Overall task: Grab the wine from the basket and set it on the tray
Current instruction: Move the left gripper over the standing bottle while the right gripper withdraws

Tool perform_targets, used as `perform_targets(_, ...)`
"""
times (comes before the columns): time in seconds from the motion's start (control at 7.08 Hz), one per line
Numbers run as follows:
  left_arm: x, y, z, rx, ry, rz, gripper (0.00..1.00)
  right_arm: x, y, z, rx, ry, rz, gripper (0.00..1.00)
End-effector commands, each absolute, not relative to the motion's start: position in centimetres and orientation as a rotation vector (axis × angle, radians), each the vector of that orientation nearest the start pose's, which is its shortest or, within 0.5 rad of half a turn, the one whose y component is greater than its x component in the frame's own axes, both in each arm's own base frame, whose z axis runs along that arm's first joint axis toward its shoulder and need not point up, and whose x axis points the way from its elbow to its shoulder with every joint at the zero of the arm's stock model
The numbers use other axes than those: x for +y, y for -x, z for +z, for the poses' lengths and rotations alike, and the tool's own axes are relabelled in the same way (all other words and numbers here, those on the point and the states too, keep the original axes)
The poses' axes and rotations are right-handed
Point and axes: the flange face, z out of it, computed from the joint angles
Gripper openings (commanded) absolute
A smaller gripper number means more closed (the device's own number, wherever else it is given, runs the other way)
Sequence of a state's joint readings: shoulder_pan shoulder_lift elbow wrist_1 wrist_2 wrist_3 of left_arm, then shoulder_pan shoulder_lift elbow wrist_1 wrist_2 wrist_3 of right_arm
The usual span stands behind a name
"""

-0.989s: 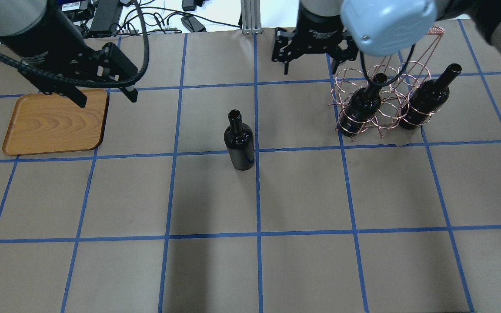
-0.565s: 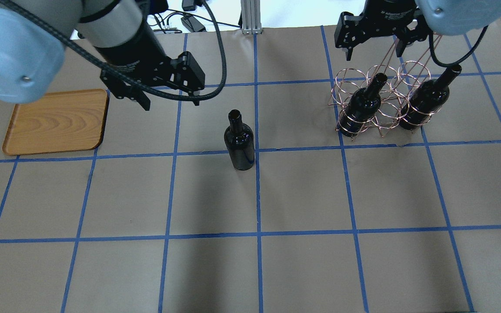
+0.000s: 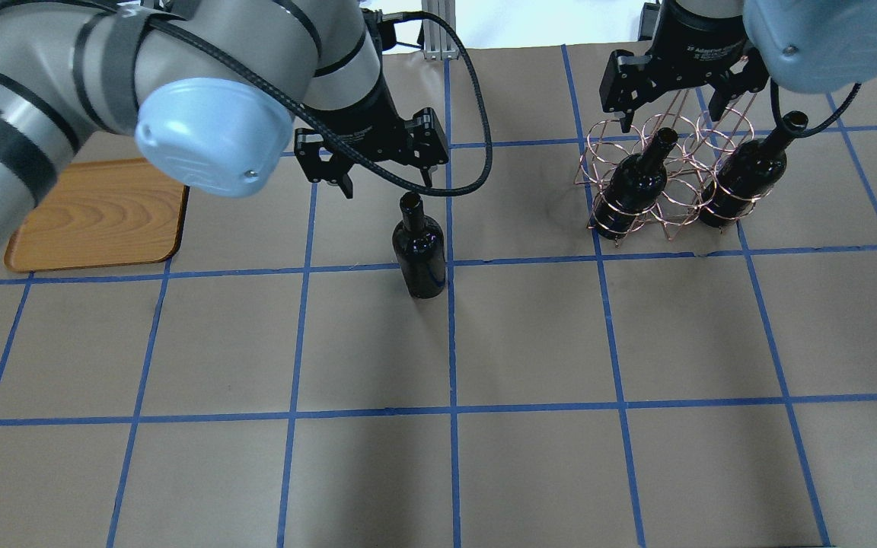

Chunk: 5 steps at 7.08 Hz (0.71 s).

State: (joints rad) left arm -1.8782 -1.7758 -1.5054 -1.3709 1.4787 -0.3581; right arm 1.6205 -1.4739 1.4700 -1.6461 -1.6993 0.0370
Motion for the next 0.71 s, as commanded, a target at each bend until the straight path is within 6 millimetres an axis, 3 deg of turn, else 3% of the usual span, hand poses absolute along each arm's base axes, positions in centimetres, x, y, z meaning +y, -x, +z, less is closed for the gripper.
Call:
perform_targets(0.0, -52.7, 33.0, 39.2, 3.246, 0.140, -0.022, 1.00, -52.7, -14.8, 50.1, 3.241, 0.013, -0.144, 1.00)
perform_targets(0.28, -52.4, 33.1, 38.4, 3.231, 0.134, 0.008, 1.00, -52.5, -15.0, 50.3, 3.232, 0.018, -0.138, 1.00)
perform_targets(0.42, -51.3, 33.1, 36.6, 3.213, 0.138, 0.058, 1.00, -52.0, -15.5, 50.6, 3.179, 0.022, -0.127, 1.00)
perform_targets(0.56, -51.1, 32.9, 36.2, 3.211, 0.136, 0.058, 1.00, -51.7, -16.1, 50.6, 3.126, 0.027, -0.098, 1.00)
